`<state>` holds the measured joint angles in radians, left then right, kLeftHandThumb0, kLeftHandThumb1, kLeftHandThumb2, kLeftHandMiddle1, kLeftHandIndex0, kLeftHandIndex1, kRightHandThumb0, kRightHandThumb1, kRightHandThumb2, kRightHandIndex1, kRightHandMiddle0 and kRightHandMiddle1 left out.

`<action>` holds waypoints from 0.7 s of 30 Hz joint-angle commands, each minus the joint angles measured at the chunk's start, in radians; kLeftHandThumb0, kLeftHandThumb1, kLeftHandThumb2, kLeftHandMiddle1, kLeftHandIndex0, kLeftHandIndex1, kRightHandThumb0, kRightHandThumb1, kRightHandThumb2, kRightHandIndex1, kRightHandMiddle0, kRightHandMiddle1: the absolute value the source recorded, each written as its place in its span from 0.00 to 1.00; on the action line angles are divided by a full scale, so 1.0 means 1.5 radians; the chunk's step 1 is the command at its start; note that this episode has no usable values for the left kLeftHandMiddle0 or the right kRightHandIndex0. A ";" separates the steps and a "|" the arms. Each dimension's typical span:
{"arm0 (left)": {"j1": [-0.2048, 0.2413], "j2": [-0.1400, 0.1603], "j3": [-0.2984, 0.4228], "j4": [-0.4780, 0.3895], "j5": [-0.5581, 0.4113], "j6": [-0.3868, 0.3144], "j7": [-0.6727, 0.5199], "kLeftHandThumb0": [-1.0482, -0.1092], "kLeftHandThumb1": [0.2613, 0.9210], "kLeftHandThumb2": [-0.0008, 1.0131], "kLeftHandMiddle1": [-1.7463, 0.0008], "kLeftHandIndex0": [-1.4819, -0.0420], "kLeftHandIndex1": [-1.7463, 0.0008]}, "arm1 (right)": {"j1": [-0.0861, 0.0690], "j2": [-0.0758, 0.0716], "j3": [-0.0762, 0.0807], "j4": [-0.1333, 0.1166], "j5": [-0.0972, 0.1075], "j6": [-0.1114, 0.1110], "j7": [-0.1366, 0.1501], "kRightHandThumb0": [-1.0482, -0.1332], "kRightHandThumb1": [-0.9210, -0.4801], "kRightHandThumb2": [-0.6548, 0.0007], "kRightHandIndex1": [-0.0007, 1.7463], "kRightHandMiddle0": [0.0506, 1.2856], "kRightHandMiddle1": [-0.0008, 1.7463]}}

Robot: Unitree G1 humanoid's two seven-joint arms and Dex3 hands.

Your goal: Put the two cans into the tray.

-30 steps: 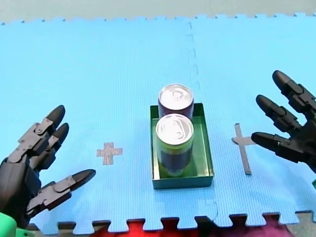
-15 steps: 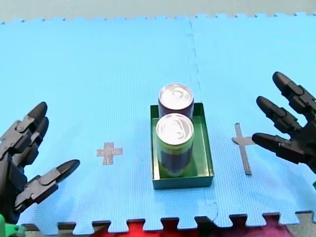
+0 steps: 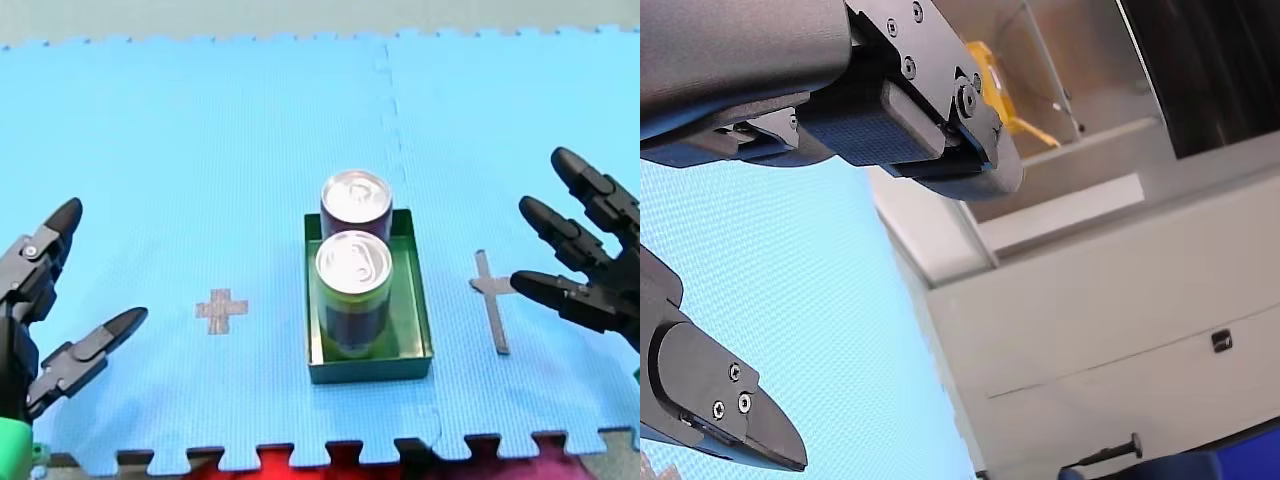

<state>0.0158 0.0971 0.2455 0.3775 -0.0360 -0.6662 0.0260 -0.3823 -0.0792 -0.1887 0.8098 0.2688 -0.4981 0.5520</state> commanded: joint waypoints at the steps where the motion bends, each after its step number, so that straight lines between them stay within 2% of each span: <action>1: -0.009 0.007 0.001 0.014 0.000 -0.013 0.001 0.12 0.59 0.00 0.99 0.60 0.99 | 0.003 -0.003 0.000 -0.002 -0.002 -0.006 -0.001 0.34 0.54 1.00 0.01 0.25 0.00; 11: -0.019 0.012 -0.006 0.029 -0.011 -0.034 -0.013 0.13 0.60 0.00 0.99 0.59 0.99 | 0.004 -0.004 0.004 -0.003 -0.006 -0.010 -0.001 0.35 0.54 1.00 0.01 0.25 0.00; 21: -0.032 0.006 -0.016 0.039 -0.023 -0.038 -0.030 0.16 0.60 0.00 0.99 0.58 1.00 | 0.000 -0.003 0.007 0.007 -0.011 -0.018 0.000 0.36 0.54 1.00 0.00 0.25 0.00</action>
<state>-0.0293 0.1065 0.2241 0.4329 -0.0661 -0.7199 -0.0173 -0.3808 -0.0794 -0.1780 0.8176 0.2537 -0.5176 0.5529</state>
